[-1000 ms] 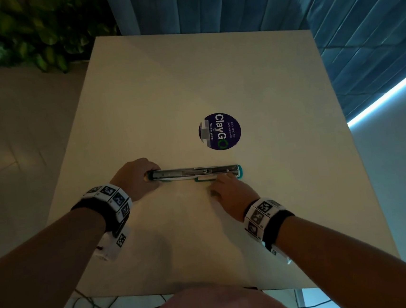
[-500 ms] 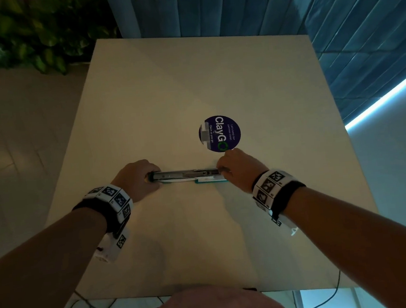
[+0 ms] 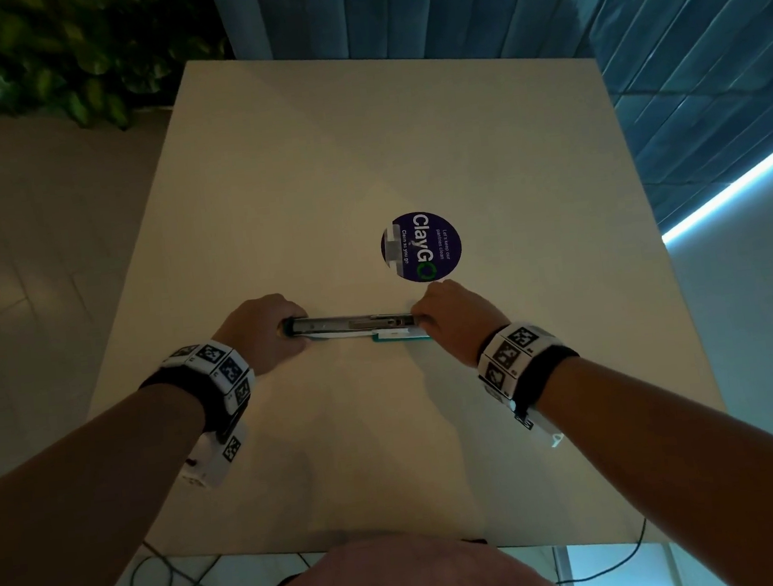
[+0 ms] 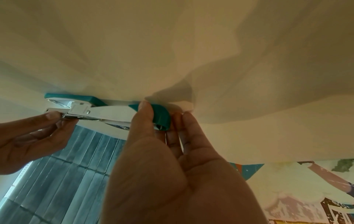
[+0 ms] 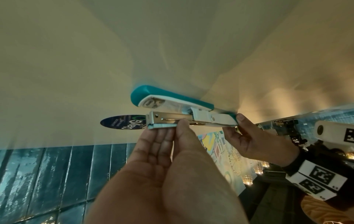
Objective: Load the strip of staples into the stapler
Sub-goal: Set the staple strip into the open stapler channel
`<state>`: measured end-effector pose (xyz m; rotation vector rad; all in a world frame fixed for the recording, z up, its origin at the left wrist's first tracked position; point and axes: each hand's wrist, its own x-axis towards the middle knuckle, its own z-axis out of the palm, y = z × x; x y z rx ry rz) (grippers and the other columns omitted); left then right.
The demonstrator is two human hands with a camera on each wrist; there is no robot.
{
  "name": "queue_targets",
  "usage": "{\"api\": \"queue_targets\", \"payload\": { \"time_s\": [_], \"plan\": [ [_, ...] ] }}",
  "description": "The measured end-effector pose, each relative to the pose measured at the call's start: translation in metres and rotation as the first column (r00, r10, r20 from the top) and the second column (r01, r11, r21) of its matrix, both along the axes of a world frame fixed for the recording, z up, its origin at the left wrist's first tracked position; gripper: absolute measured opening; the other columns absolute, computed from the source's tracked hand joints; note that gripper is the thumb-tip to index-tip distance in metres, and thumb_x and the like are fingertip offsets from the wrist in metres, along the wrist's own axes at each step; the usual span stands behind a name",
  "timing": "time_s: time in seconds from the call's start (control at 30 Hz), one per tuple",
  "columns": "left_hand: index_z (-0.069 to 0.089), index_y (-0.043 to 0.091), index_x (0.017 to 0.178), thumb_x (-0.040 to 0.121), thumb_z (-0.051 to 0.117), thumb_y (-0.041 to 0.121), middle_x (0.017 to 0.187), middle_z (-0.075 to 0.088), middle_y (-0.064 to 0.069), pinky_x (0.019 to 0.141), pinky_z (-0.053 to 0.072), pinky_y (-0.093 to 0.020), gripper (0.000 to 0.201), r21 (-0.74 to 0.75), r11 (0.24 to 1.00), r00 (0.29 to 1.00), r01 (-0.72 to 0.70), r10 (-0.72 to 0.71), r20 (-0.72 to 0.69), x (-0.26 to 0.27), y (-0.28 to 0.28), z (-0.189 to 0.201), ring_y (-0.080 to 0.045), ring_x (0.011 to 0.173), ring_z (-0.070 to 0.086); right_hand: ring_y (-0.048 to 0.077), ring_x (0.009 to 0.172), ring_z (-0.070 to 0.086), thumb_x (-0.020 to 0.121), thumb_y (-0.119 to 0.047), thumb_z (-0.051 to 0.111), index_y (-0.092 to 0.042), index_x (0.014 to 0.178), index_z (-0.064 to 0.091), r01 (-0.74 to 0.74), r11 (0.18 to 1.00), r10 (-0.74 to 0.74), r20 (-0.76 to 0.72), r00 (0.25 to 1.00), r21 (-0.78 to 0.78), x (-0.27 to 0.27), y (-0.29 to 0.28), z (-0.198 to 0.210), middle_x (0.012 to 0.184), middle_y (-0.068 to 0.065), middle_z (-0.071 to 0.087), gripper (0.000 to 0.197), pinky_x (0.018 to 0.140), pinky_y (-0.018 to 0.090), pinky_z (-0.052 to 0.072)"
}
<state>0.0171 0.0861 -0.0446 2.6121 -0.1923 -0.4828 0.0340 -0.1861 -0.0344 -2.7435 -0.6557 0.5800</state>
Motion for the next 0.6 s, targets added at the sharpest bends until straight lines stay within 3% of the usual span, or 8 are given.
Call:
{"api": "queue_targets", "payload": {
  "time_s": [0.13, 0.2, 0.3, 0.37, 0.5, 0.6],
  "plan": [
    [0.065, 0.012, 0.100, 0.075, 0.071, 0.022, 0.093, 0.063, -0.015, 0.075, 0.048, -0.041, 0.028, 0.014, 1.000, 1.000, 0.004, -0.004, -0.004, 0.000, -0.002, 0.001, -0.032, 0.082, 0.057, 0.026, 0.097, 0.050, 0.096, -0.018, 0.036, -0.011, 0.106, 0.061, 0.005, 1.000, -0.005, -0.021, 1.000, 0.029, -0.001, -0.001, 0.002, 0.101, 0.013, 0.057, 0.028, 0.084, 0.036, 0.046],
    [0.065, 0.012, 0.101, 0.075, 0.071, 0.022, 0.094, 0.063, -0.015, 0.076, 0.047, -0.041, 0.028, 0.014, 1.000, 1.000, -0.001, 0.001, -0.005, 0.000, -0.002, 0.001, -0.031, 0.083, 0.057, 0.026, 0.104, 0.048, 0.093, -0.015, 0.043, -0.011, 0.112, 0.058, 0.033, 0.998, -0.030, -0.049, 0.998, 0.058, -0.003, -0.005, 0.000, 0.109, 0.012, 0.056, 0.025, 0.093, 0.039, 0.045],
    [0.065, 0.013, 0.102, 0.075, 0.070, 0.023, 0.095, 0.062, -0.013, 0.076, 0.046, -0.039, 0.030, 0.015, 1.000, 1.000, -0.011, 0.011, -0.014, 0.000, -0.002, 0.000, -0.030, 0.084, 0.056, 0.025, 0.118, 0.041, 0.084, -0.012, 0.057, -0.013, 0.128, 0.043, 0.169, 0.969, -0.156, -0.084, 0.984, 0.180, -0.008, -0.016, -0.005, 0.127, 0.008, 0.048, 0.046, 0.102, 0.038, 0.039],
    [0.064, 0.013, 0.103, 0.075, 0.070, 0.023, 0.095, 0.062, -0.013, 0.076, 0.045, -0.039, 0.030, 0.019, 1.000, 1.000, -0.016, 0.017, -0.014, 0.000, -0.001, -0.001, -0.030, 0.085, 0.057, 0.025, 0.118, 0.041, 0.081, -0.012, 0.060, -0.014, 0.129, 0.040, 0.228, 0.949, -0.219, -0.066, 0.973, 0.216, -0.011, -0.023, -0.008, 0.130, 0.008, 0.046, 0.052, 0.101, 0.038, 0.039],
    [0.064, 0.012, 0.105, 0.075, 0.070, 0.022, 0.096, 0.062, -0.014, 0.076, 0.045, -0.038, 0.032, 0.021, 1.000, 1.000, -0.010, 0.010, -0.012, 0.001, -0.002, -0.002, -0.031, 0.086, 0.057, 0.027, 0.111, 0.046, 0.082, -0.012, 0.059, -0.011, 0.123, 0.045, 0.246, 0.949, -0.235, -0.076, 0.969, 0.195, -0.014, -0.030, -0.015, 0.123, 0.010, 0.050, 0.043, 0.097, 0.038, 0.042],
    [0.064, 0.012, 0.100, 0.071, 0.074, 0.021, 0.094, 0.064, -0.015, 0.079, 0.050, -0.047, 0.032, 0.002, 1.000, 1.000, 0.009, -0.009, 0.011, 0.002, -0.002, 0.007, -0.032, 0.083, 0.058, 0.029, 0.106, 0.048, 0.085, -0.012, 0.057, -0.009, 0.115, 0.052, 0.254, 0.953, -0.241, -0.094, 0.966, 0.167, -0.014, -0.031, -0.018, 0.115, 0.013, 0.053, 0.031, 0.094, 0.038, 0.041]
  ]
}}
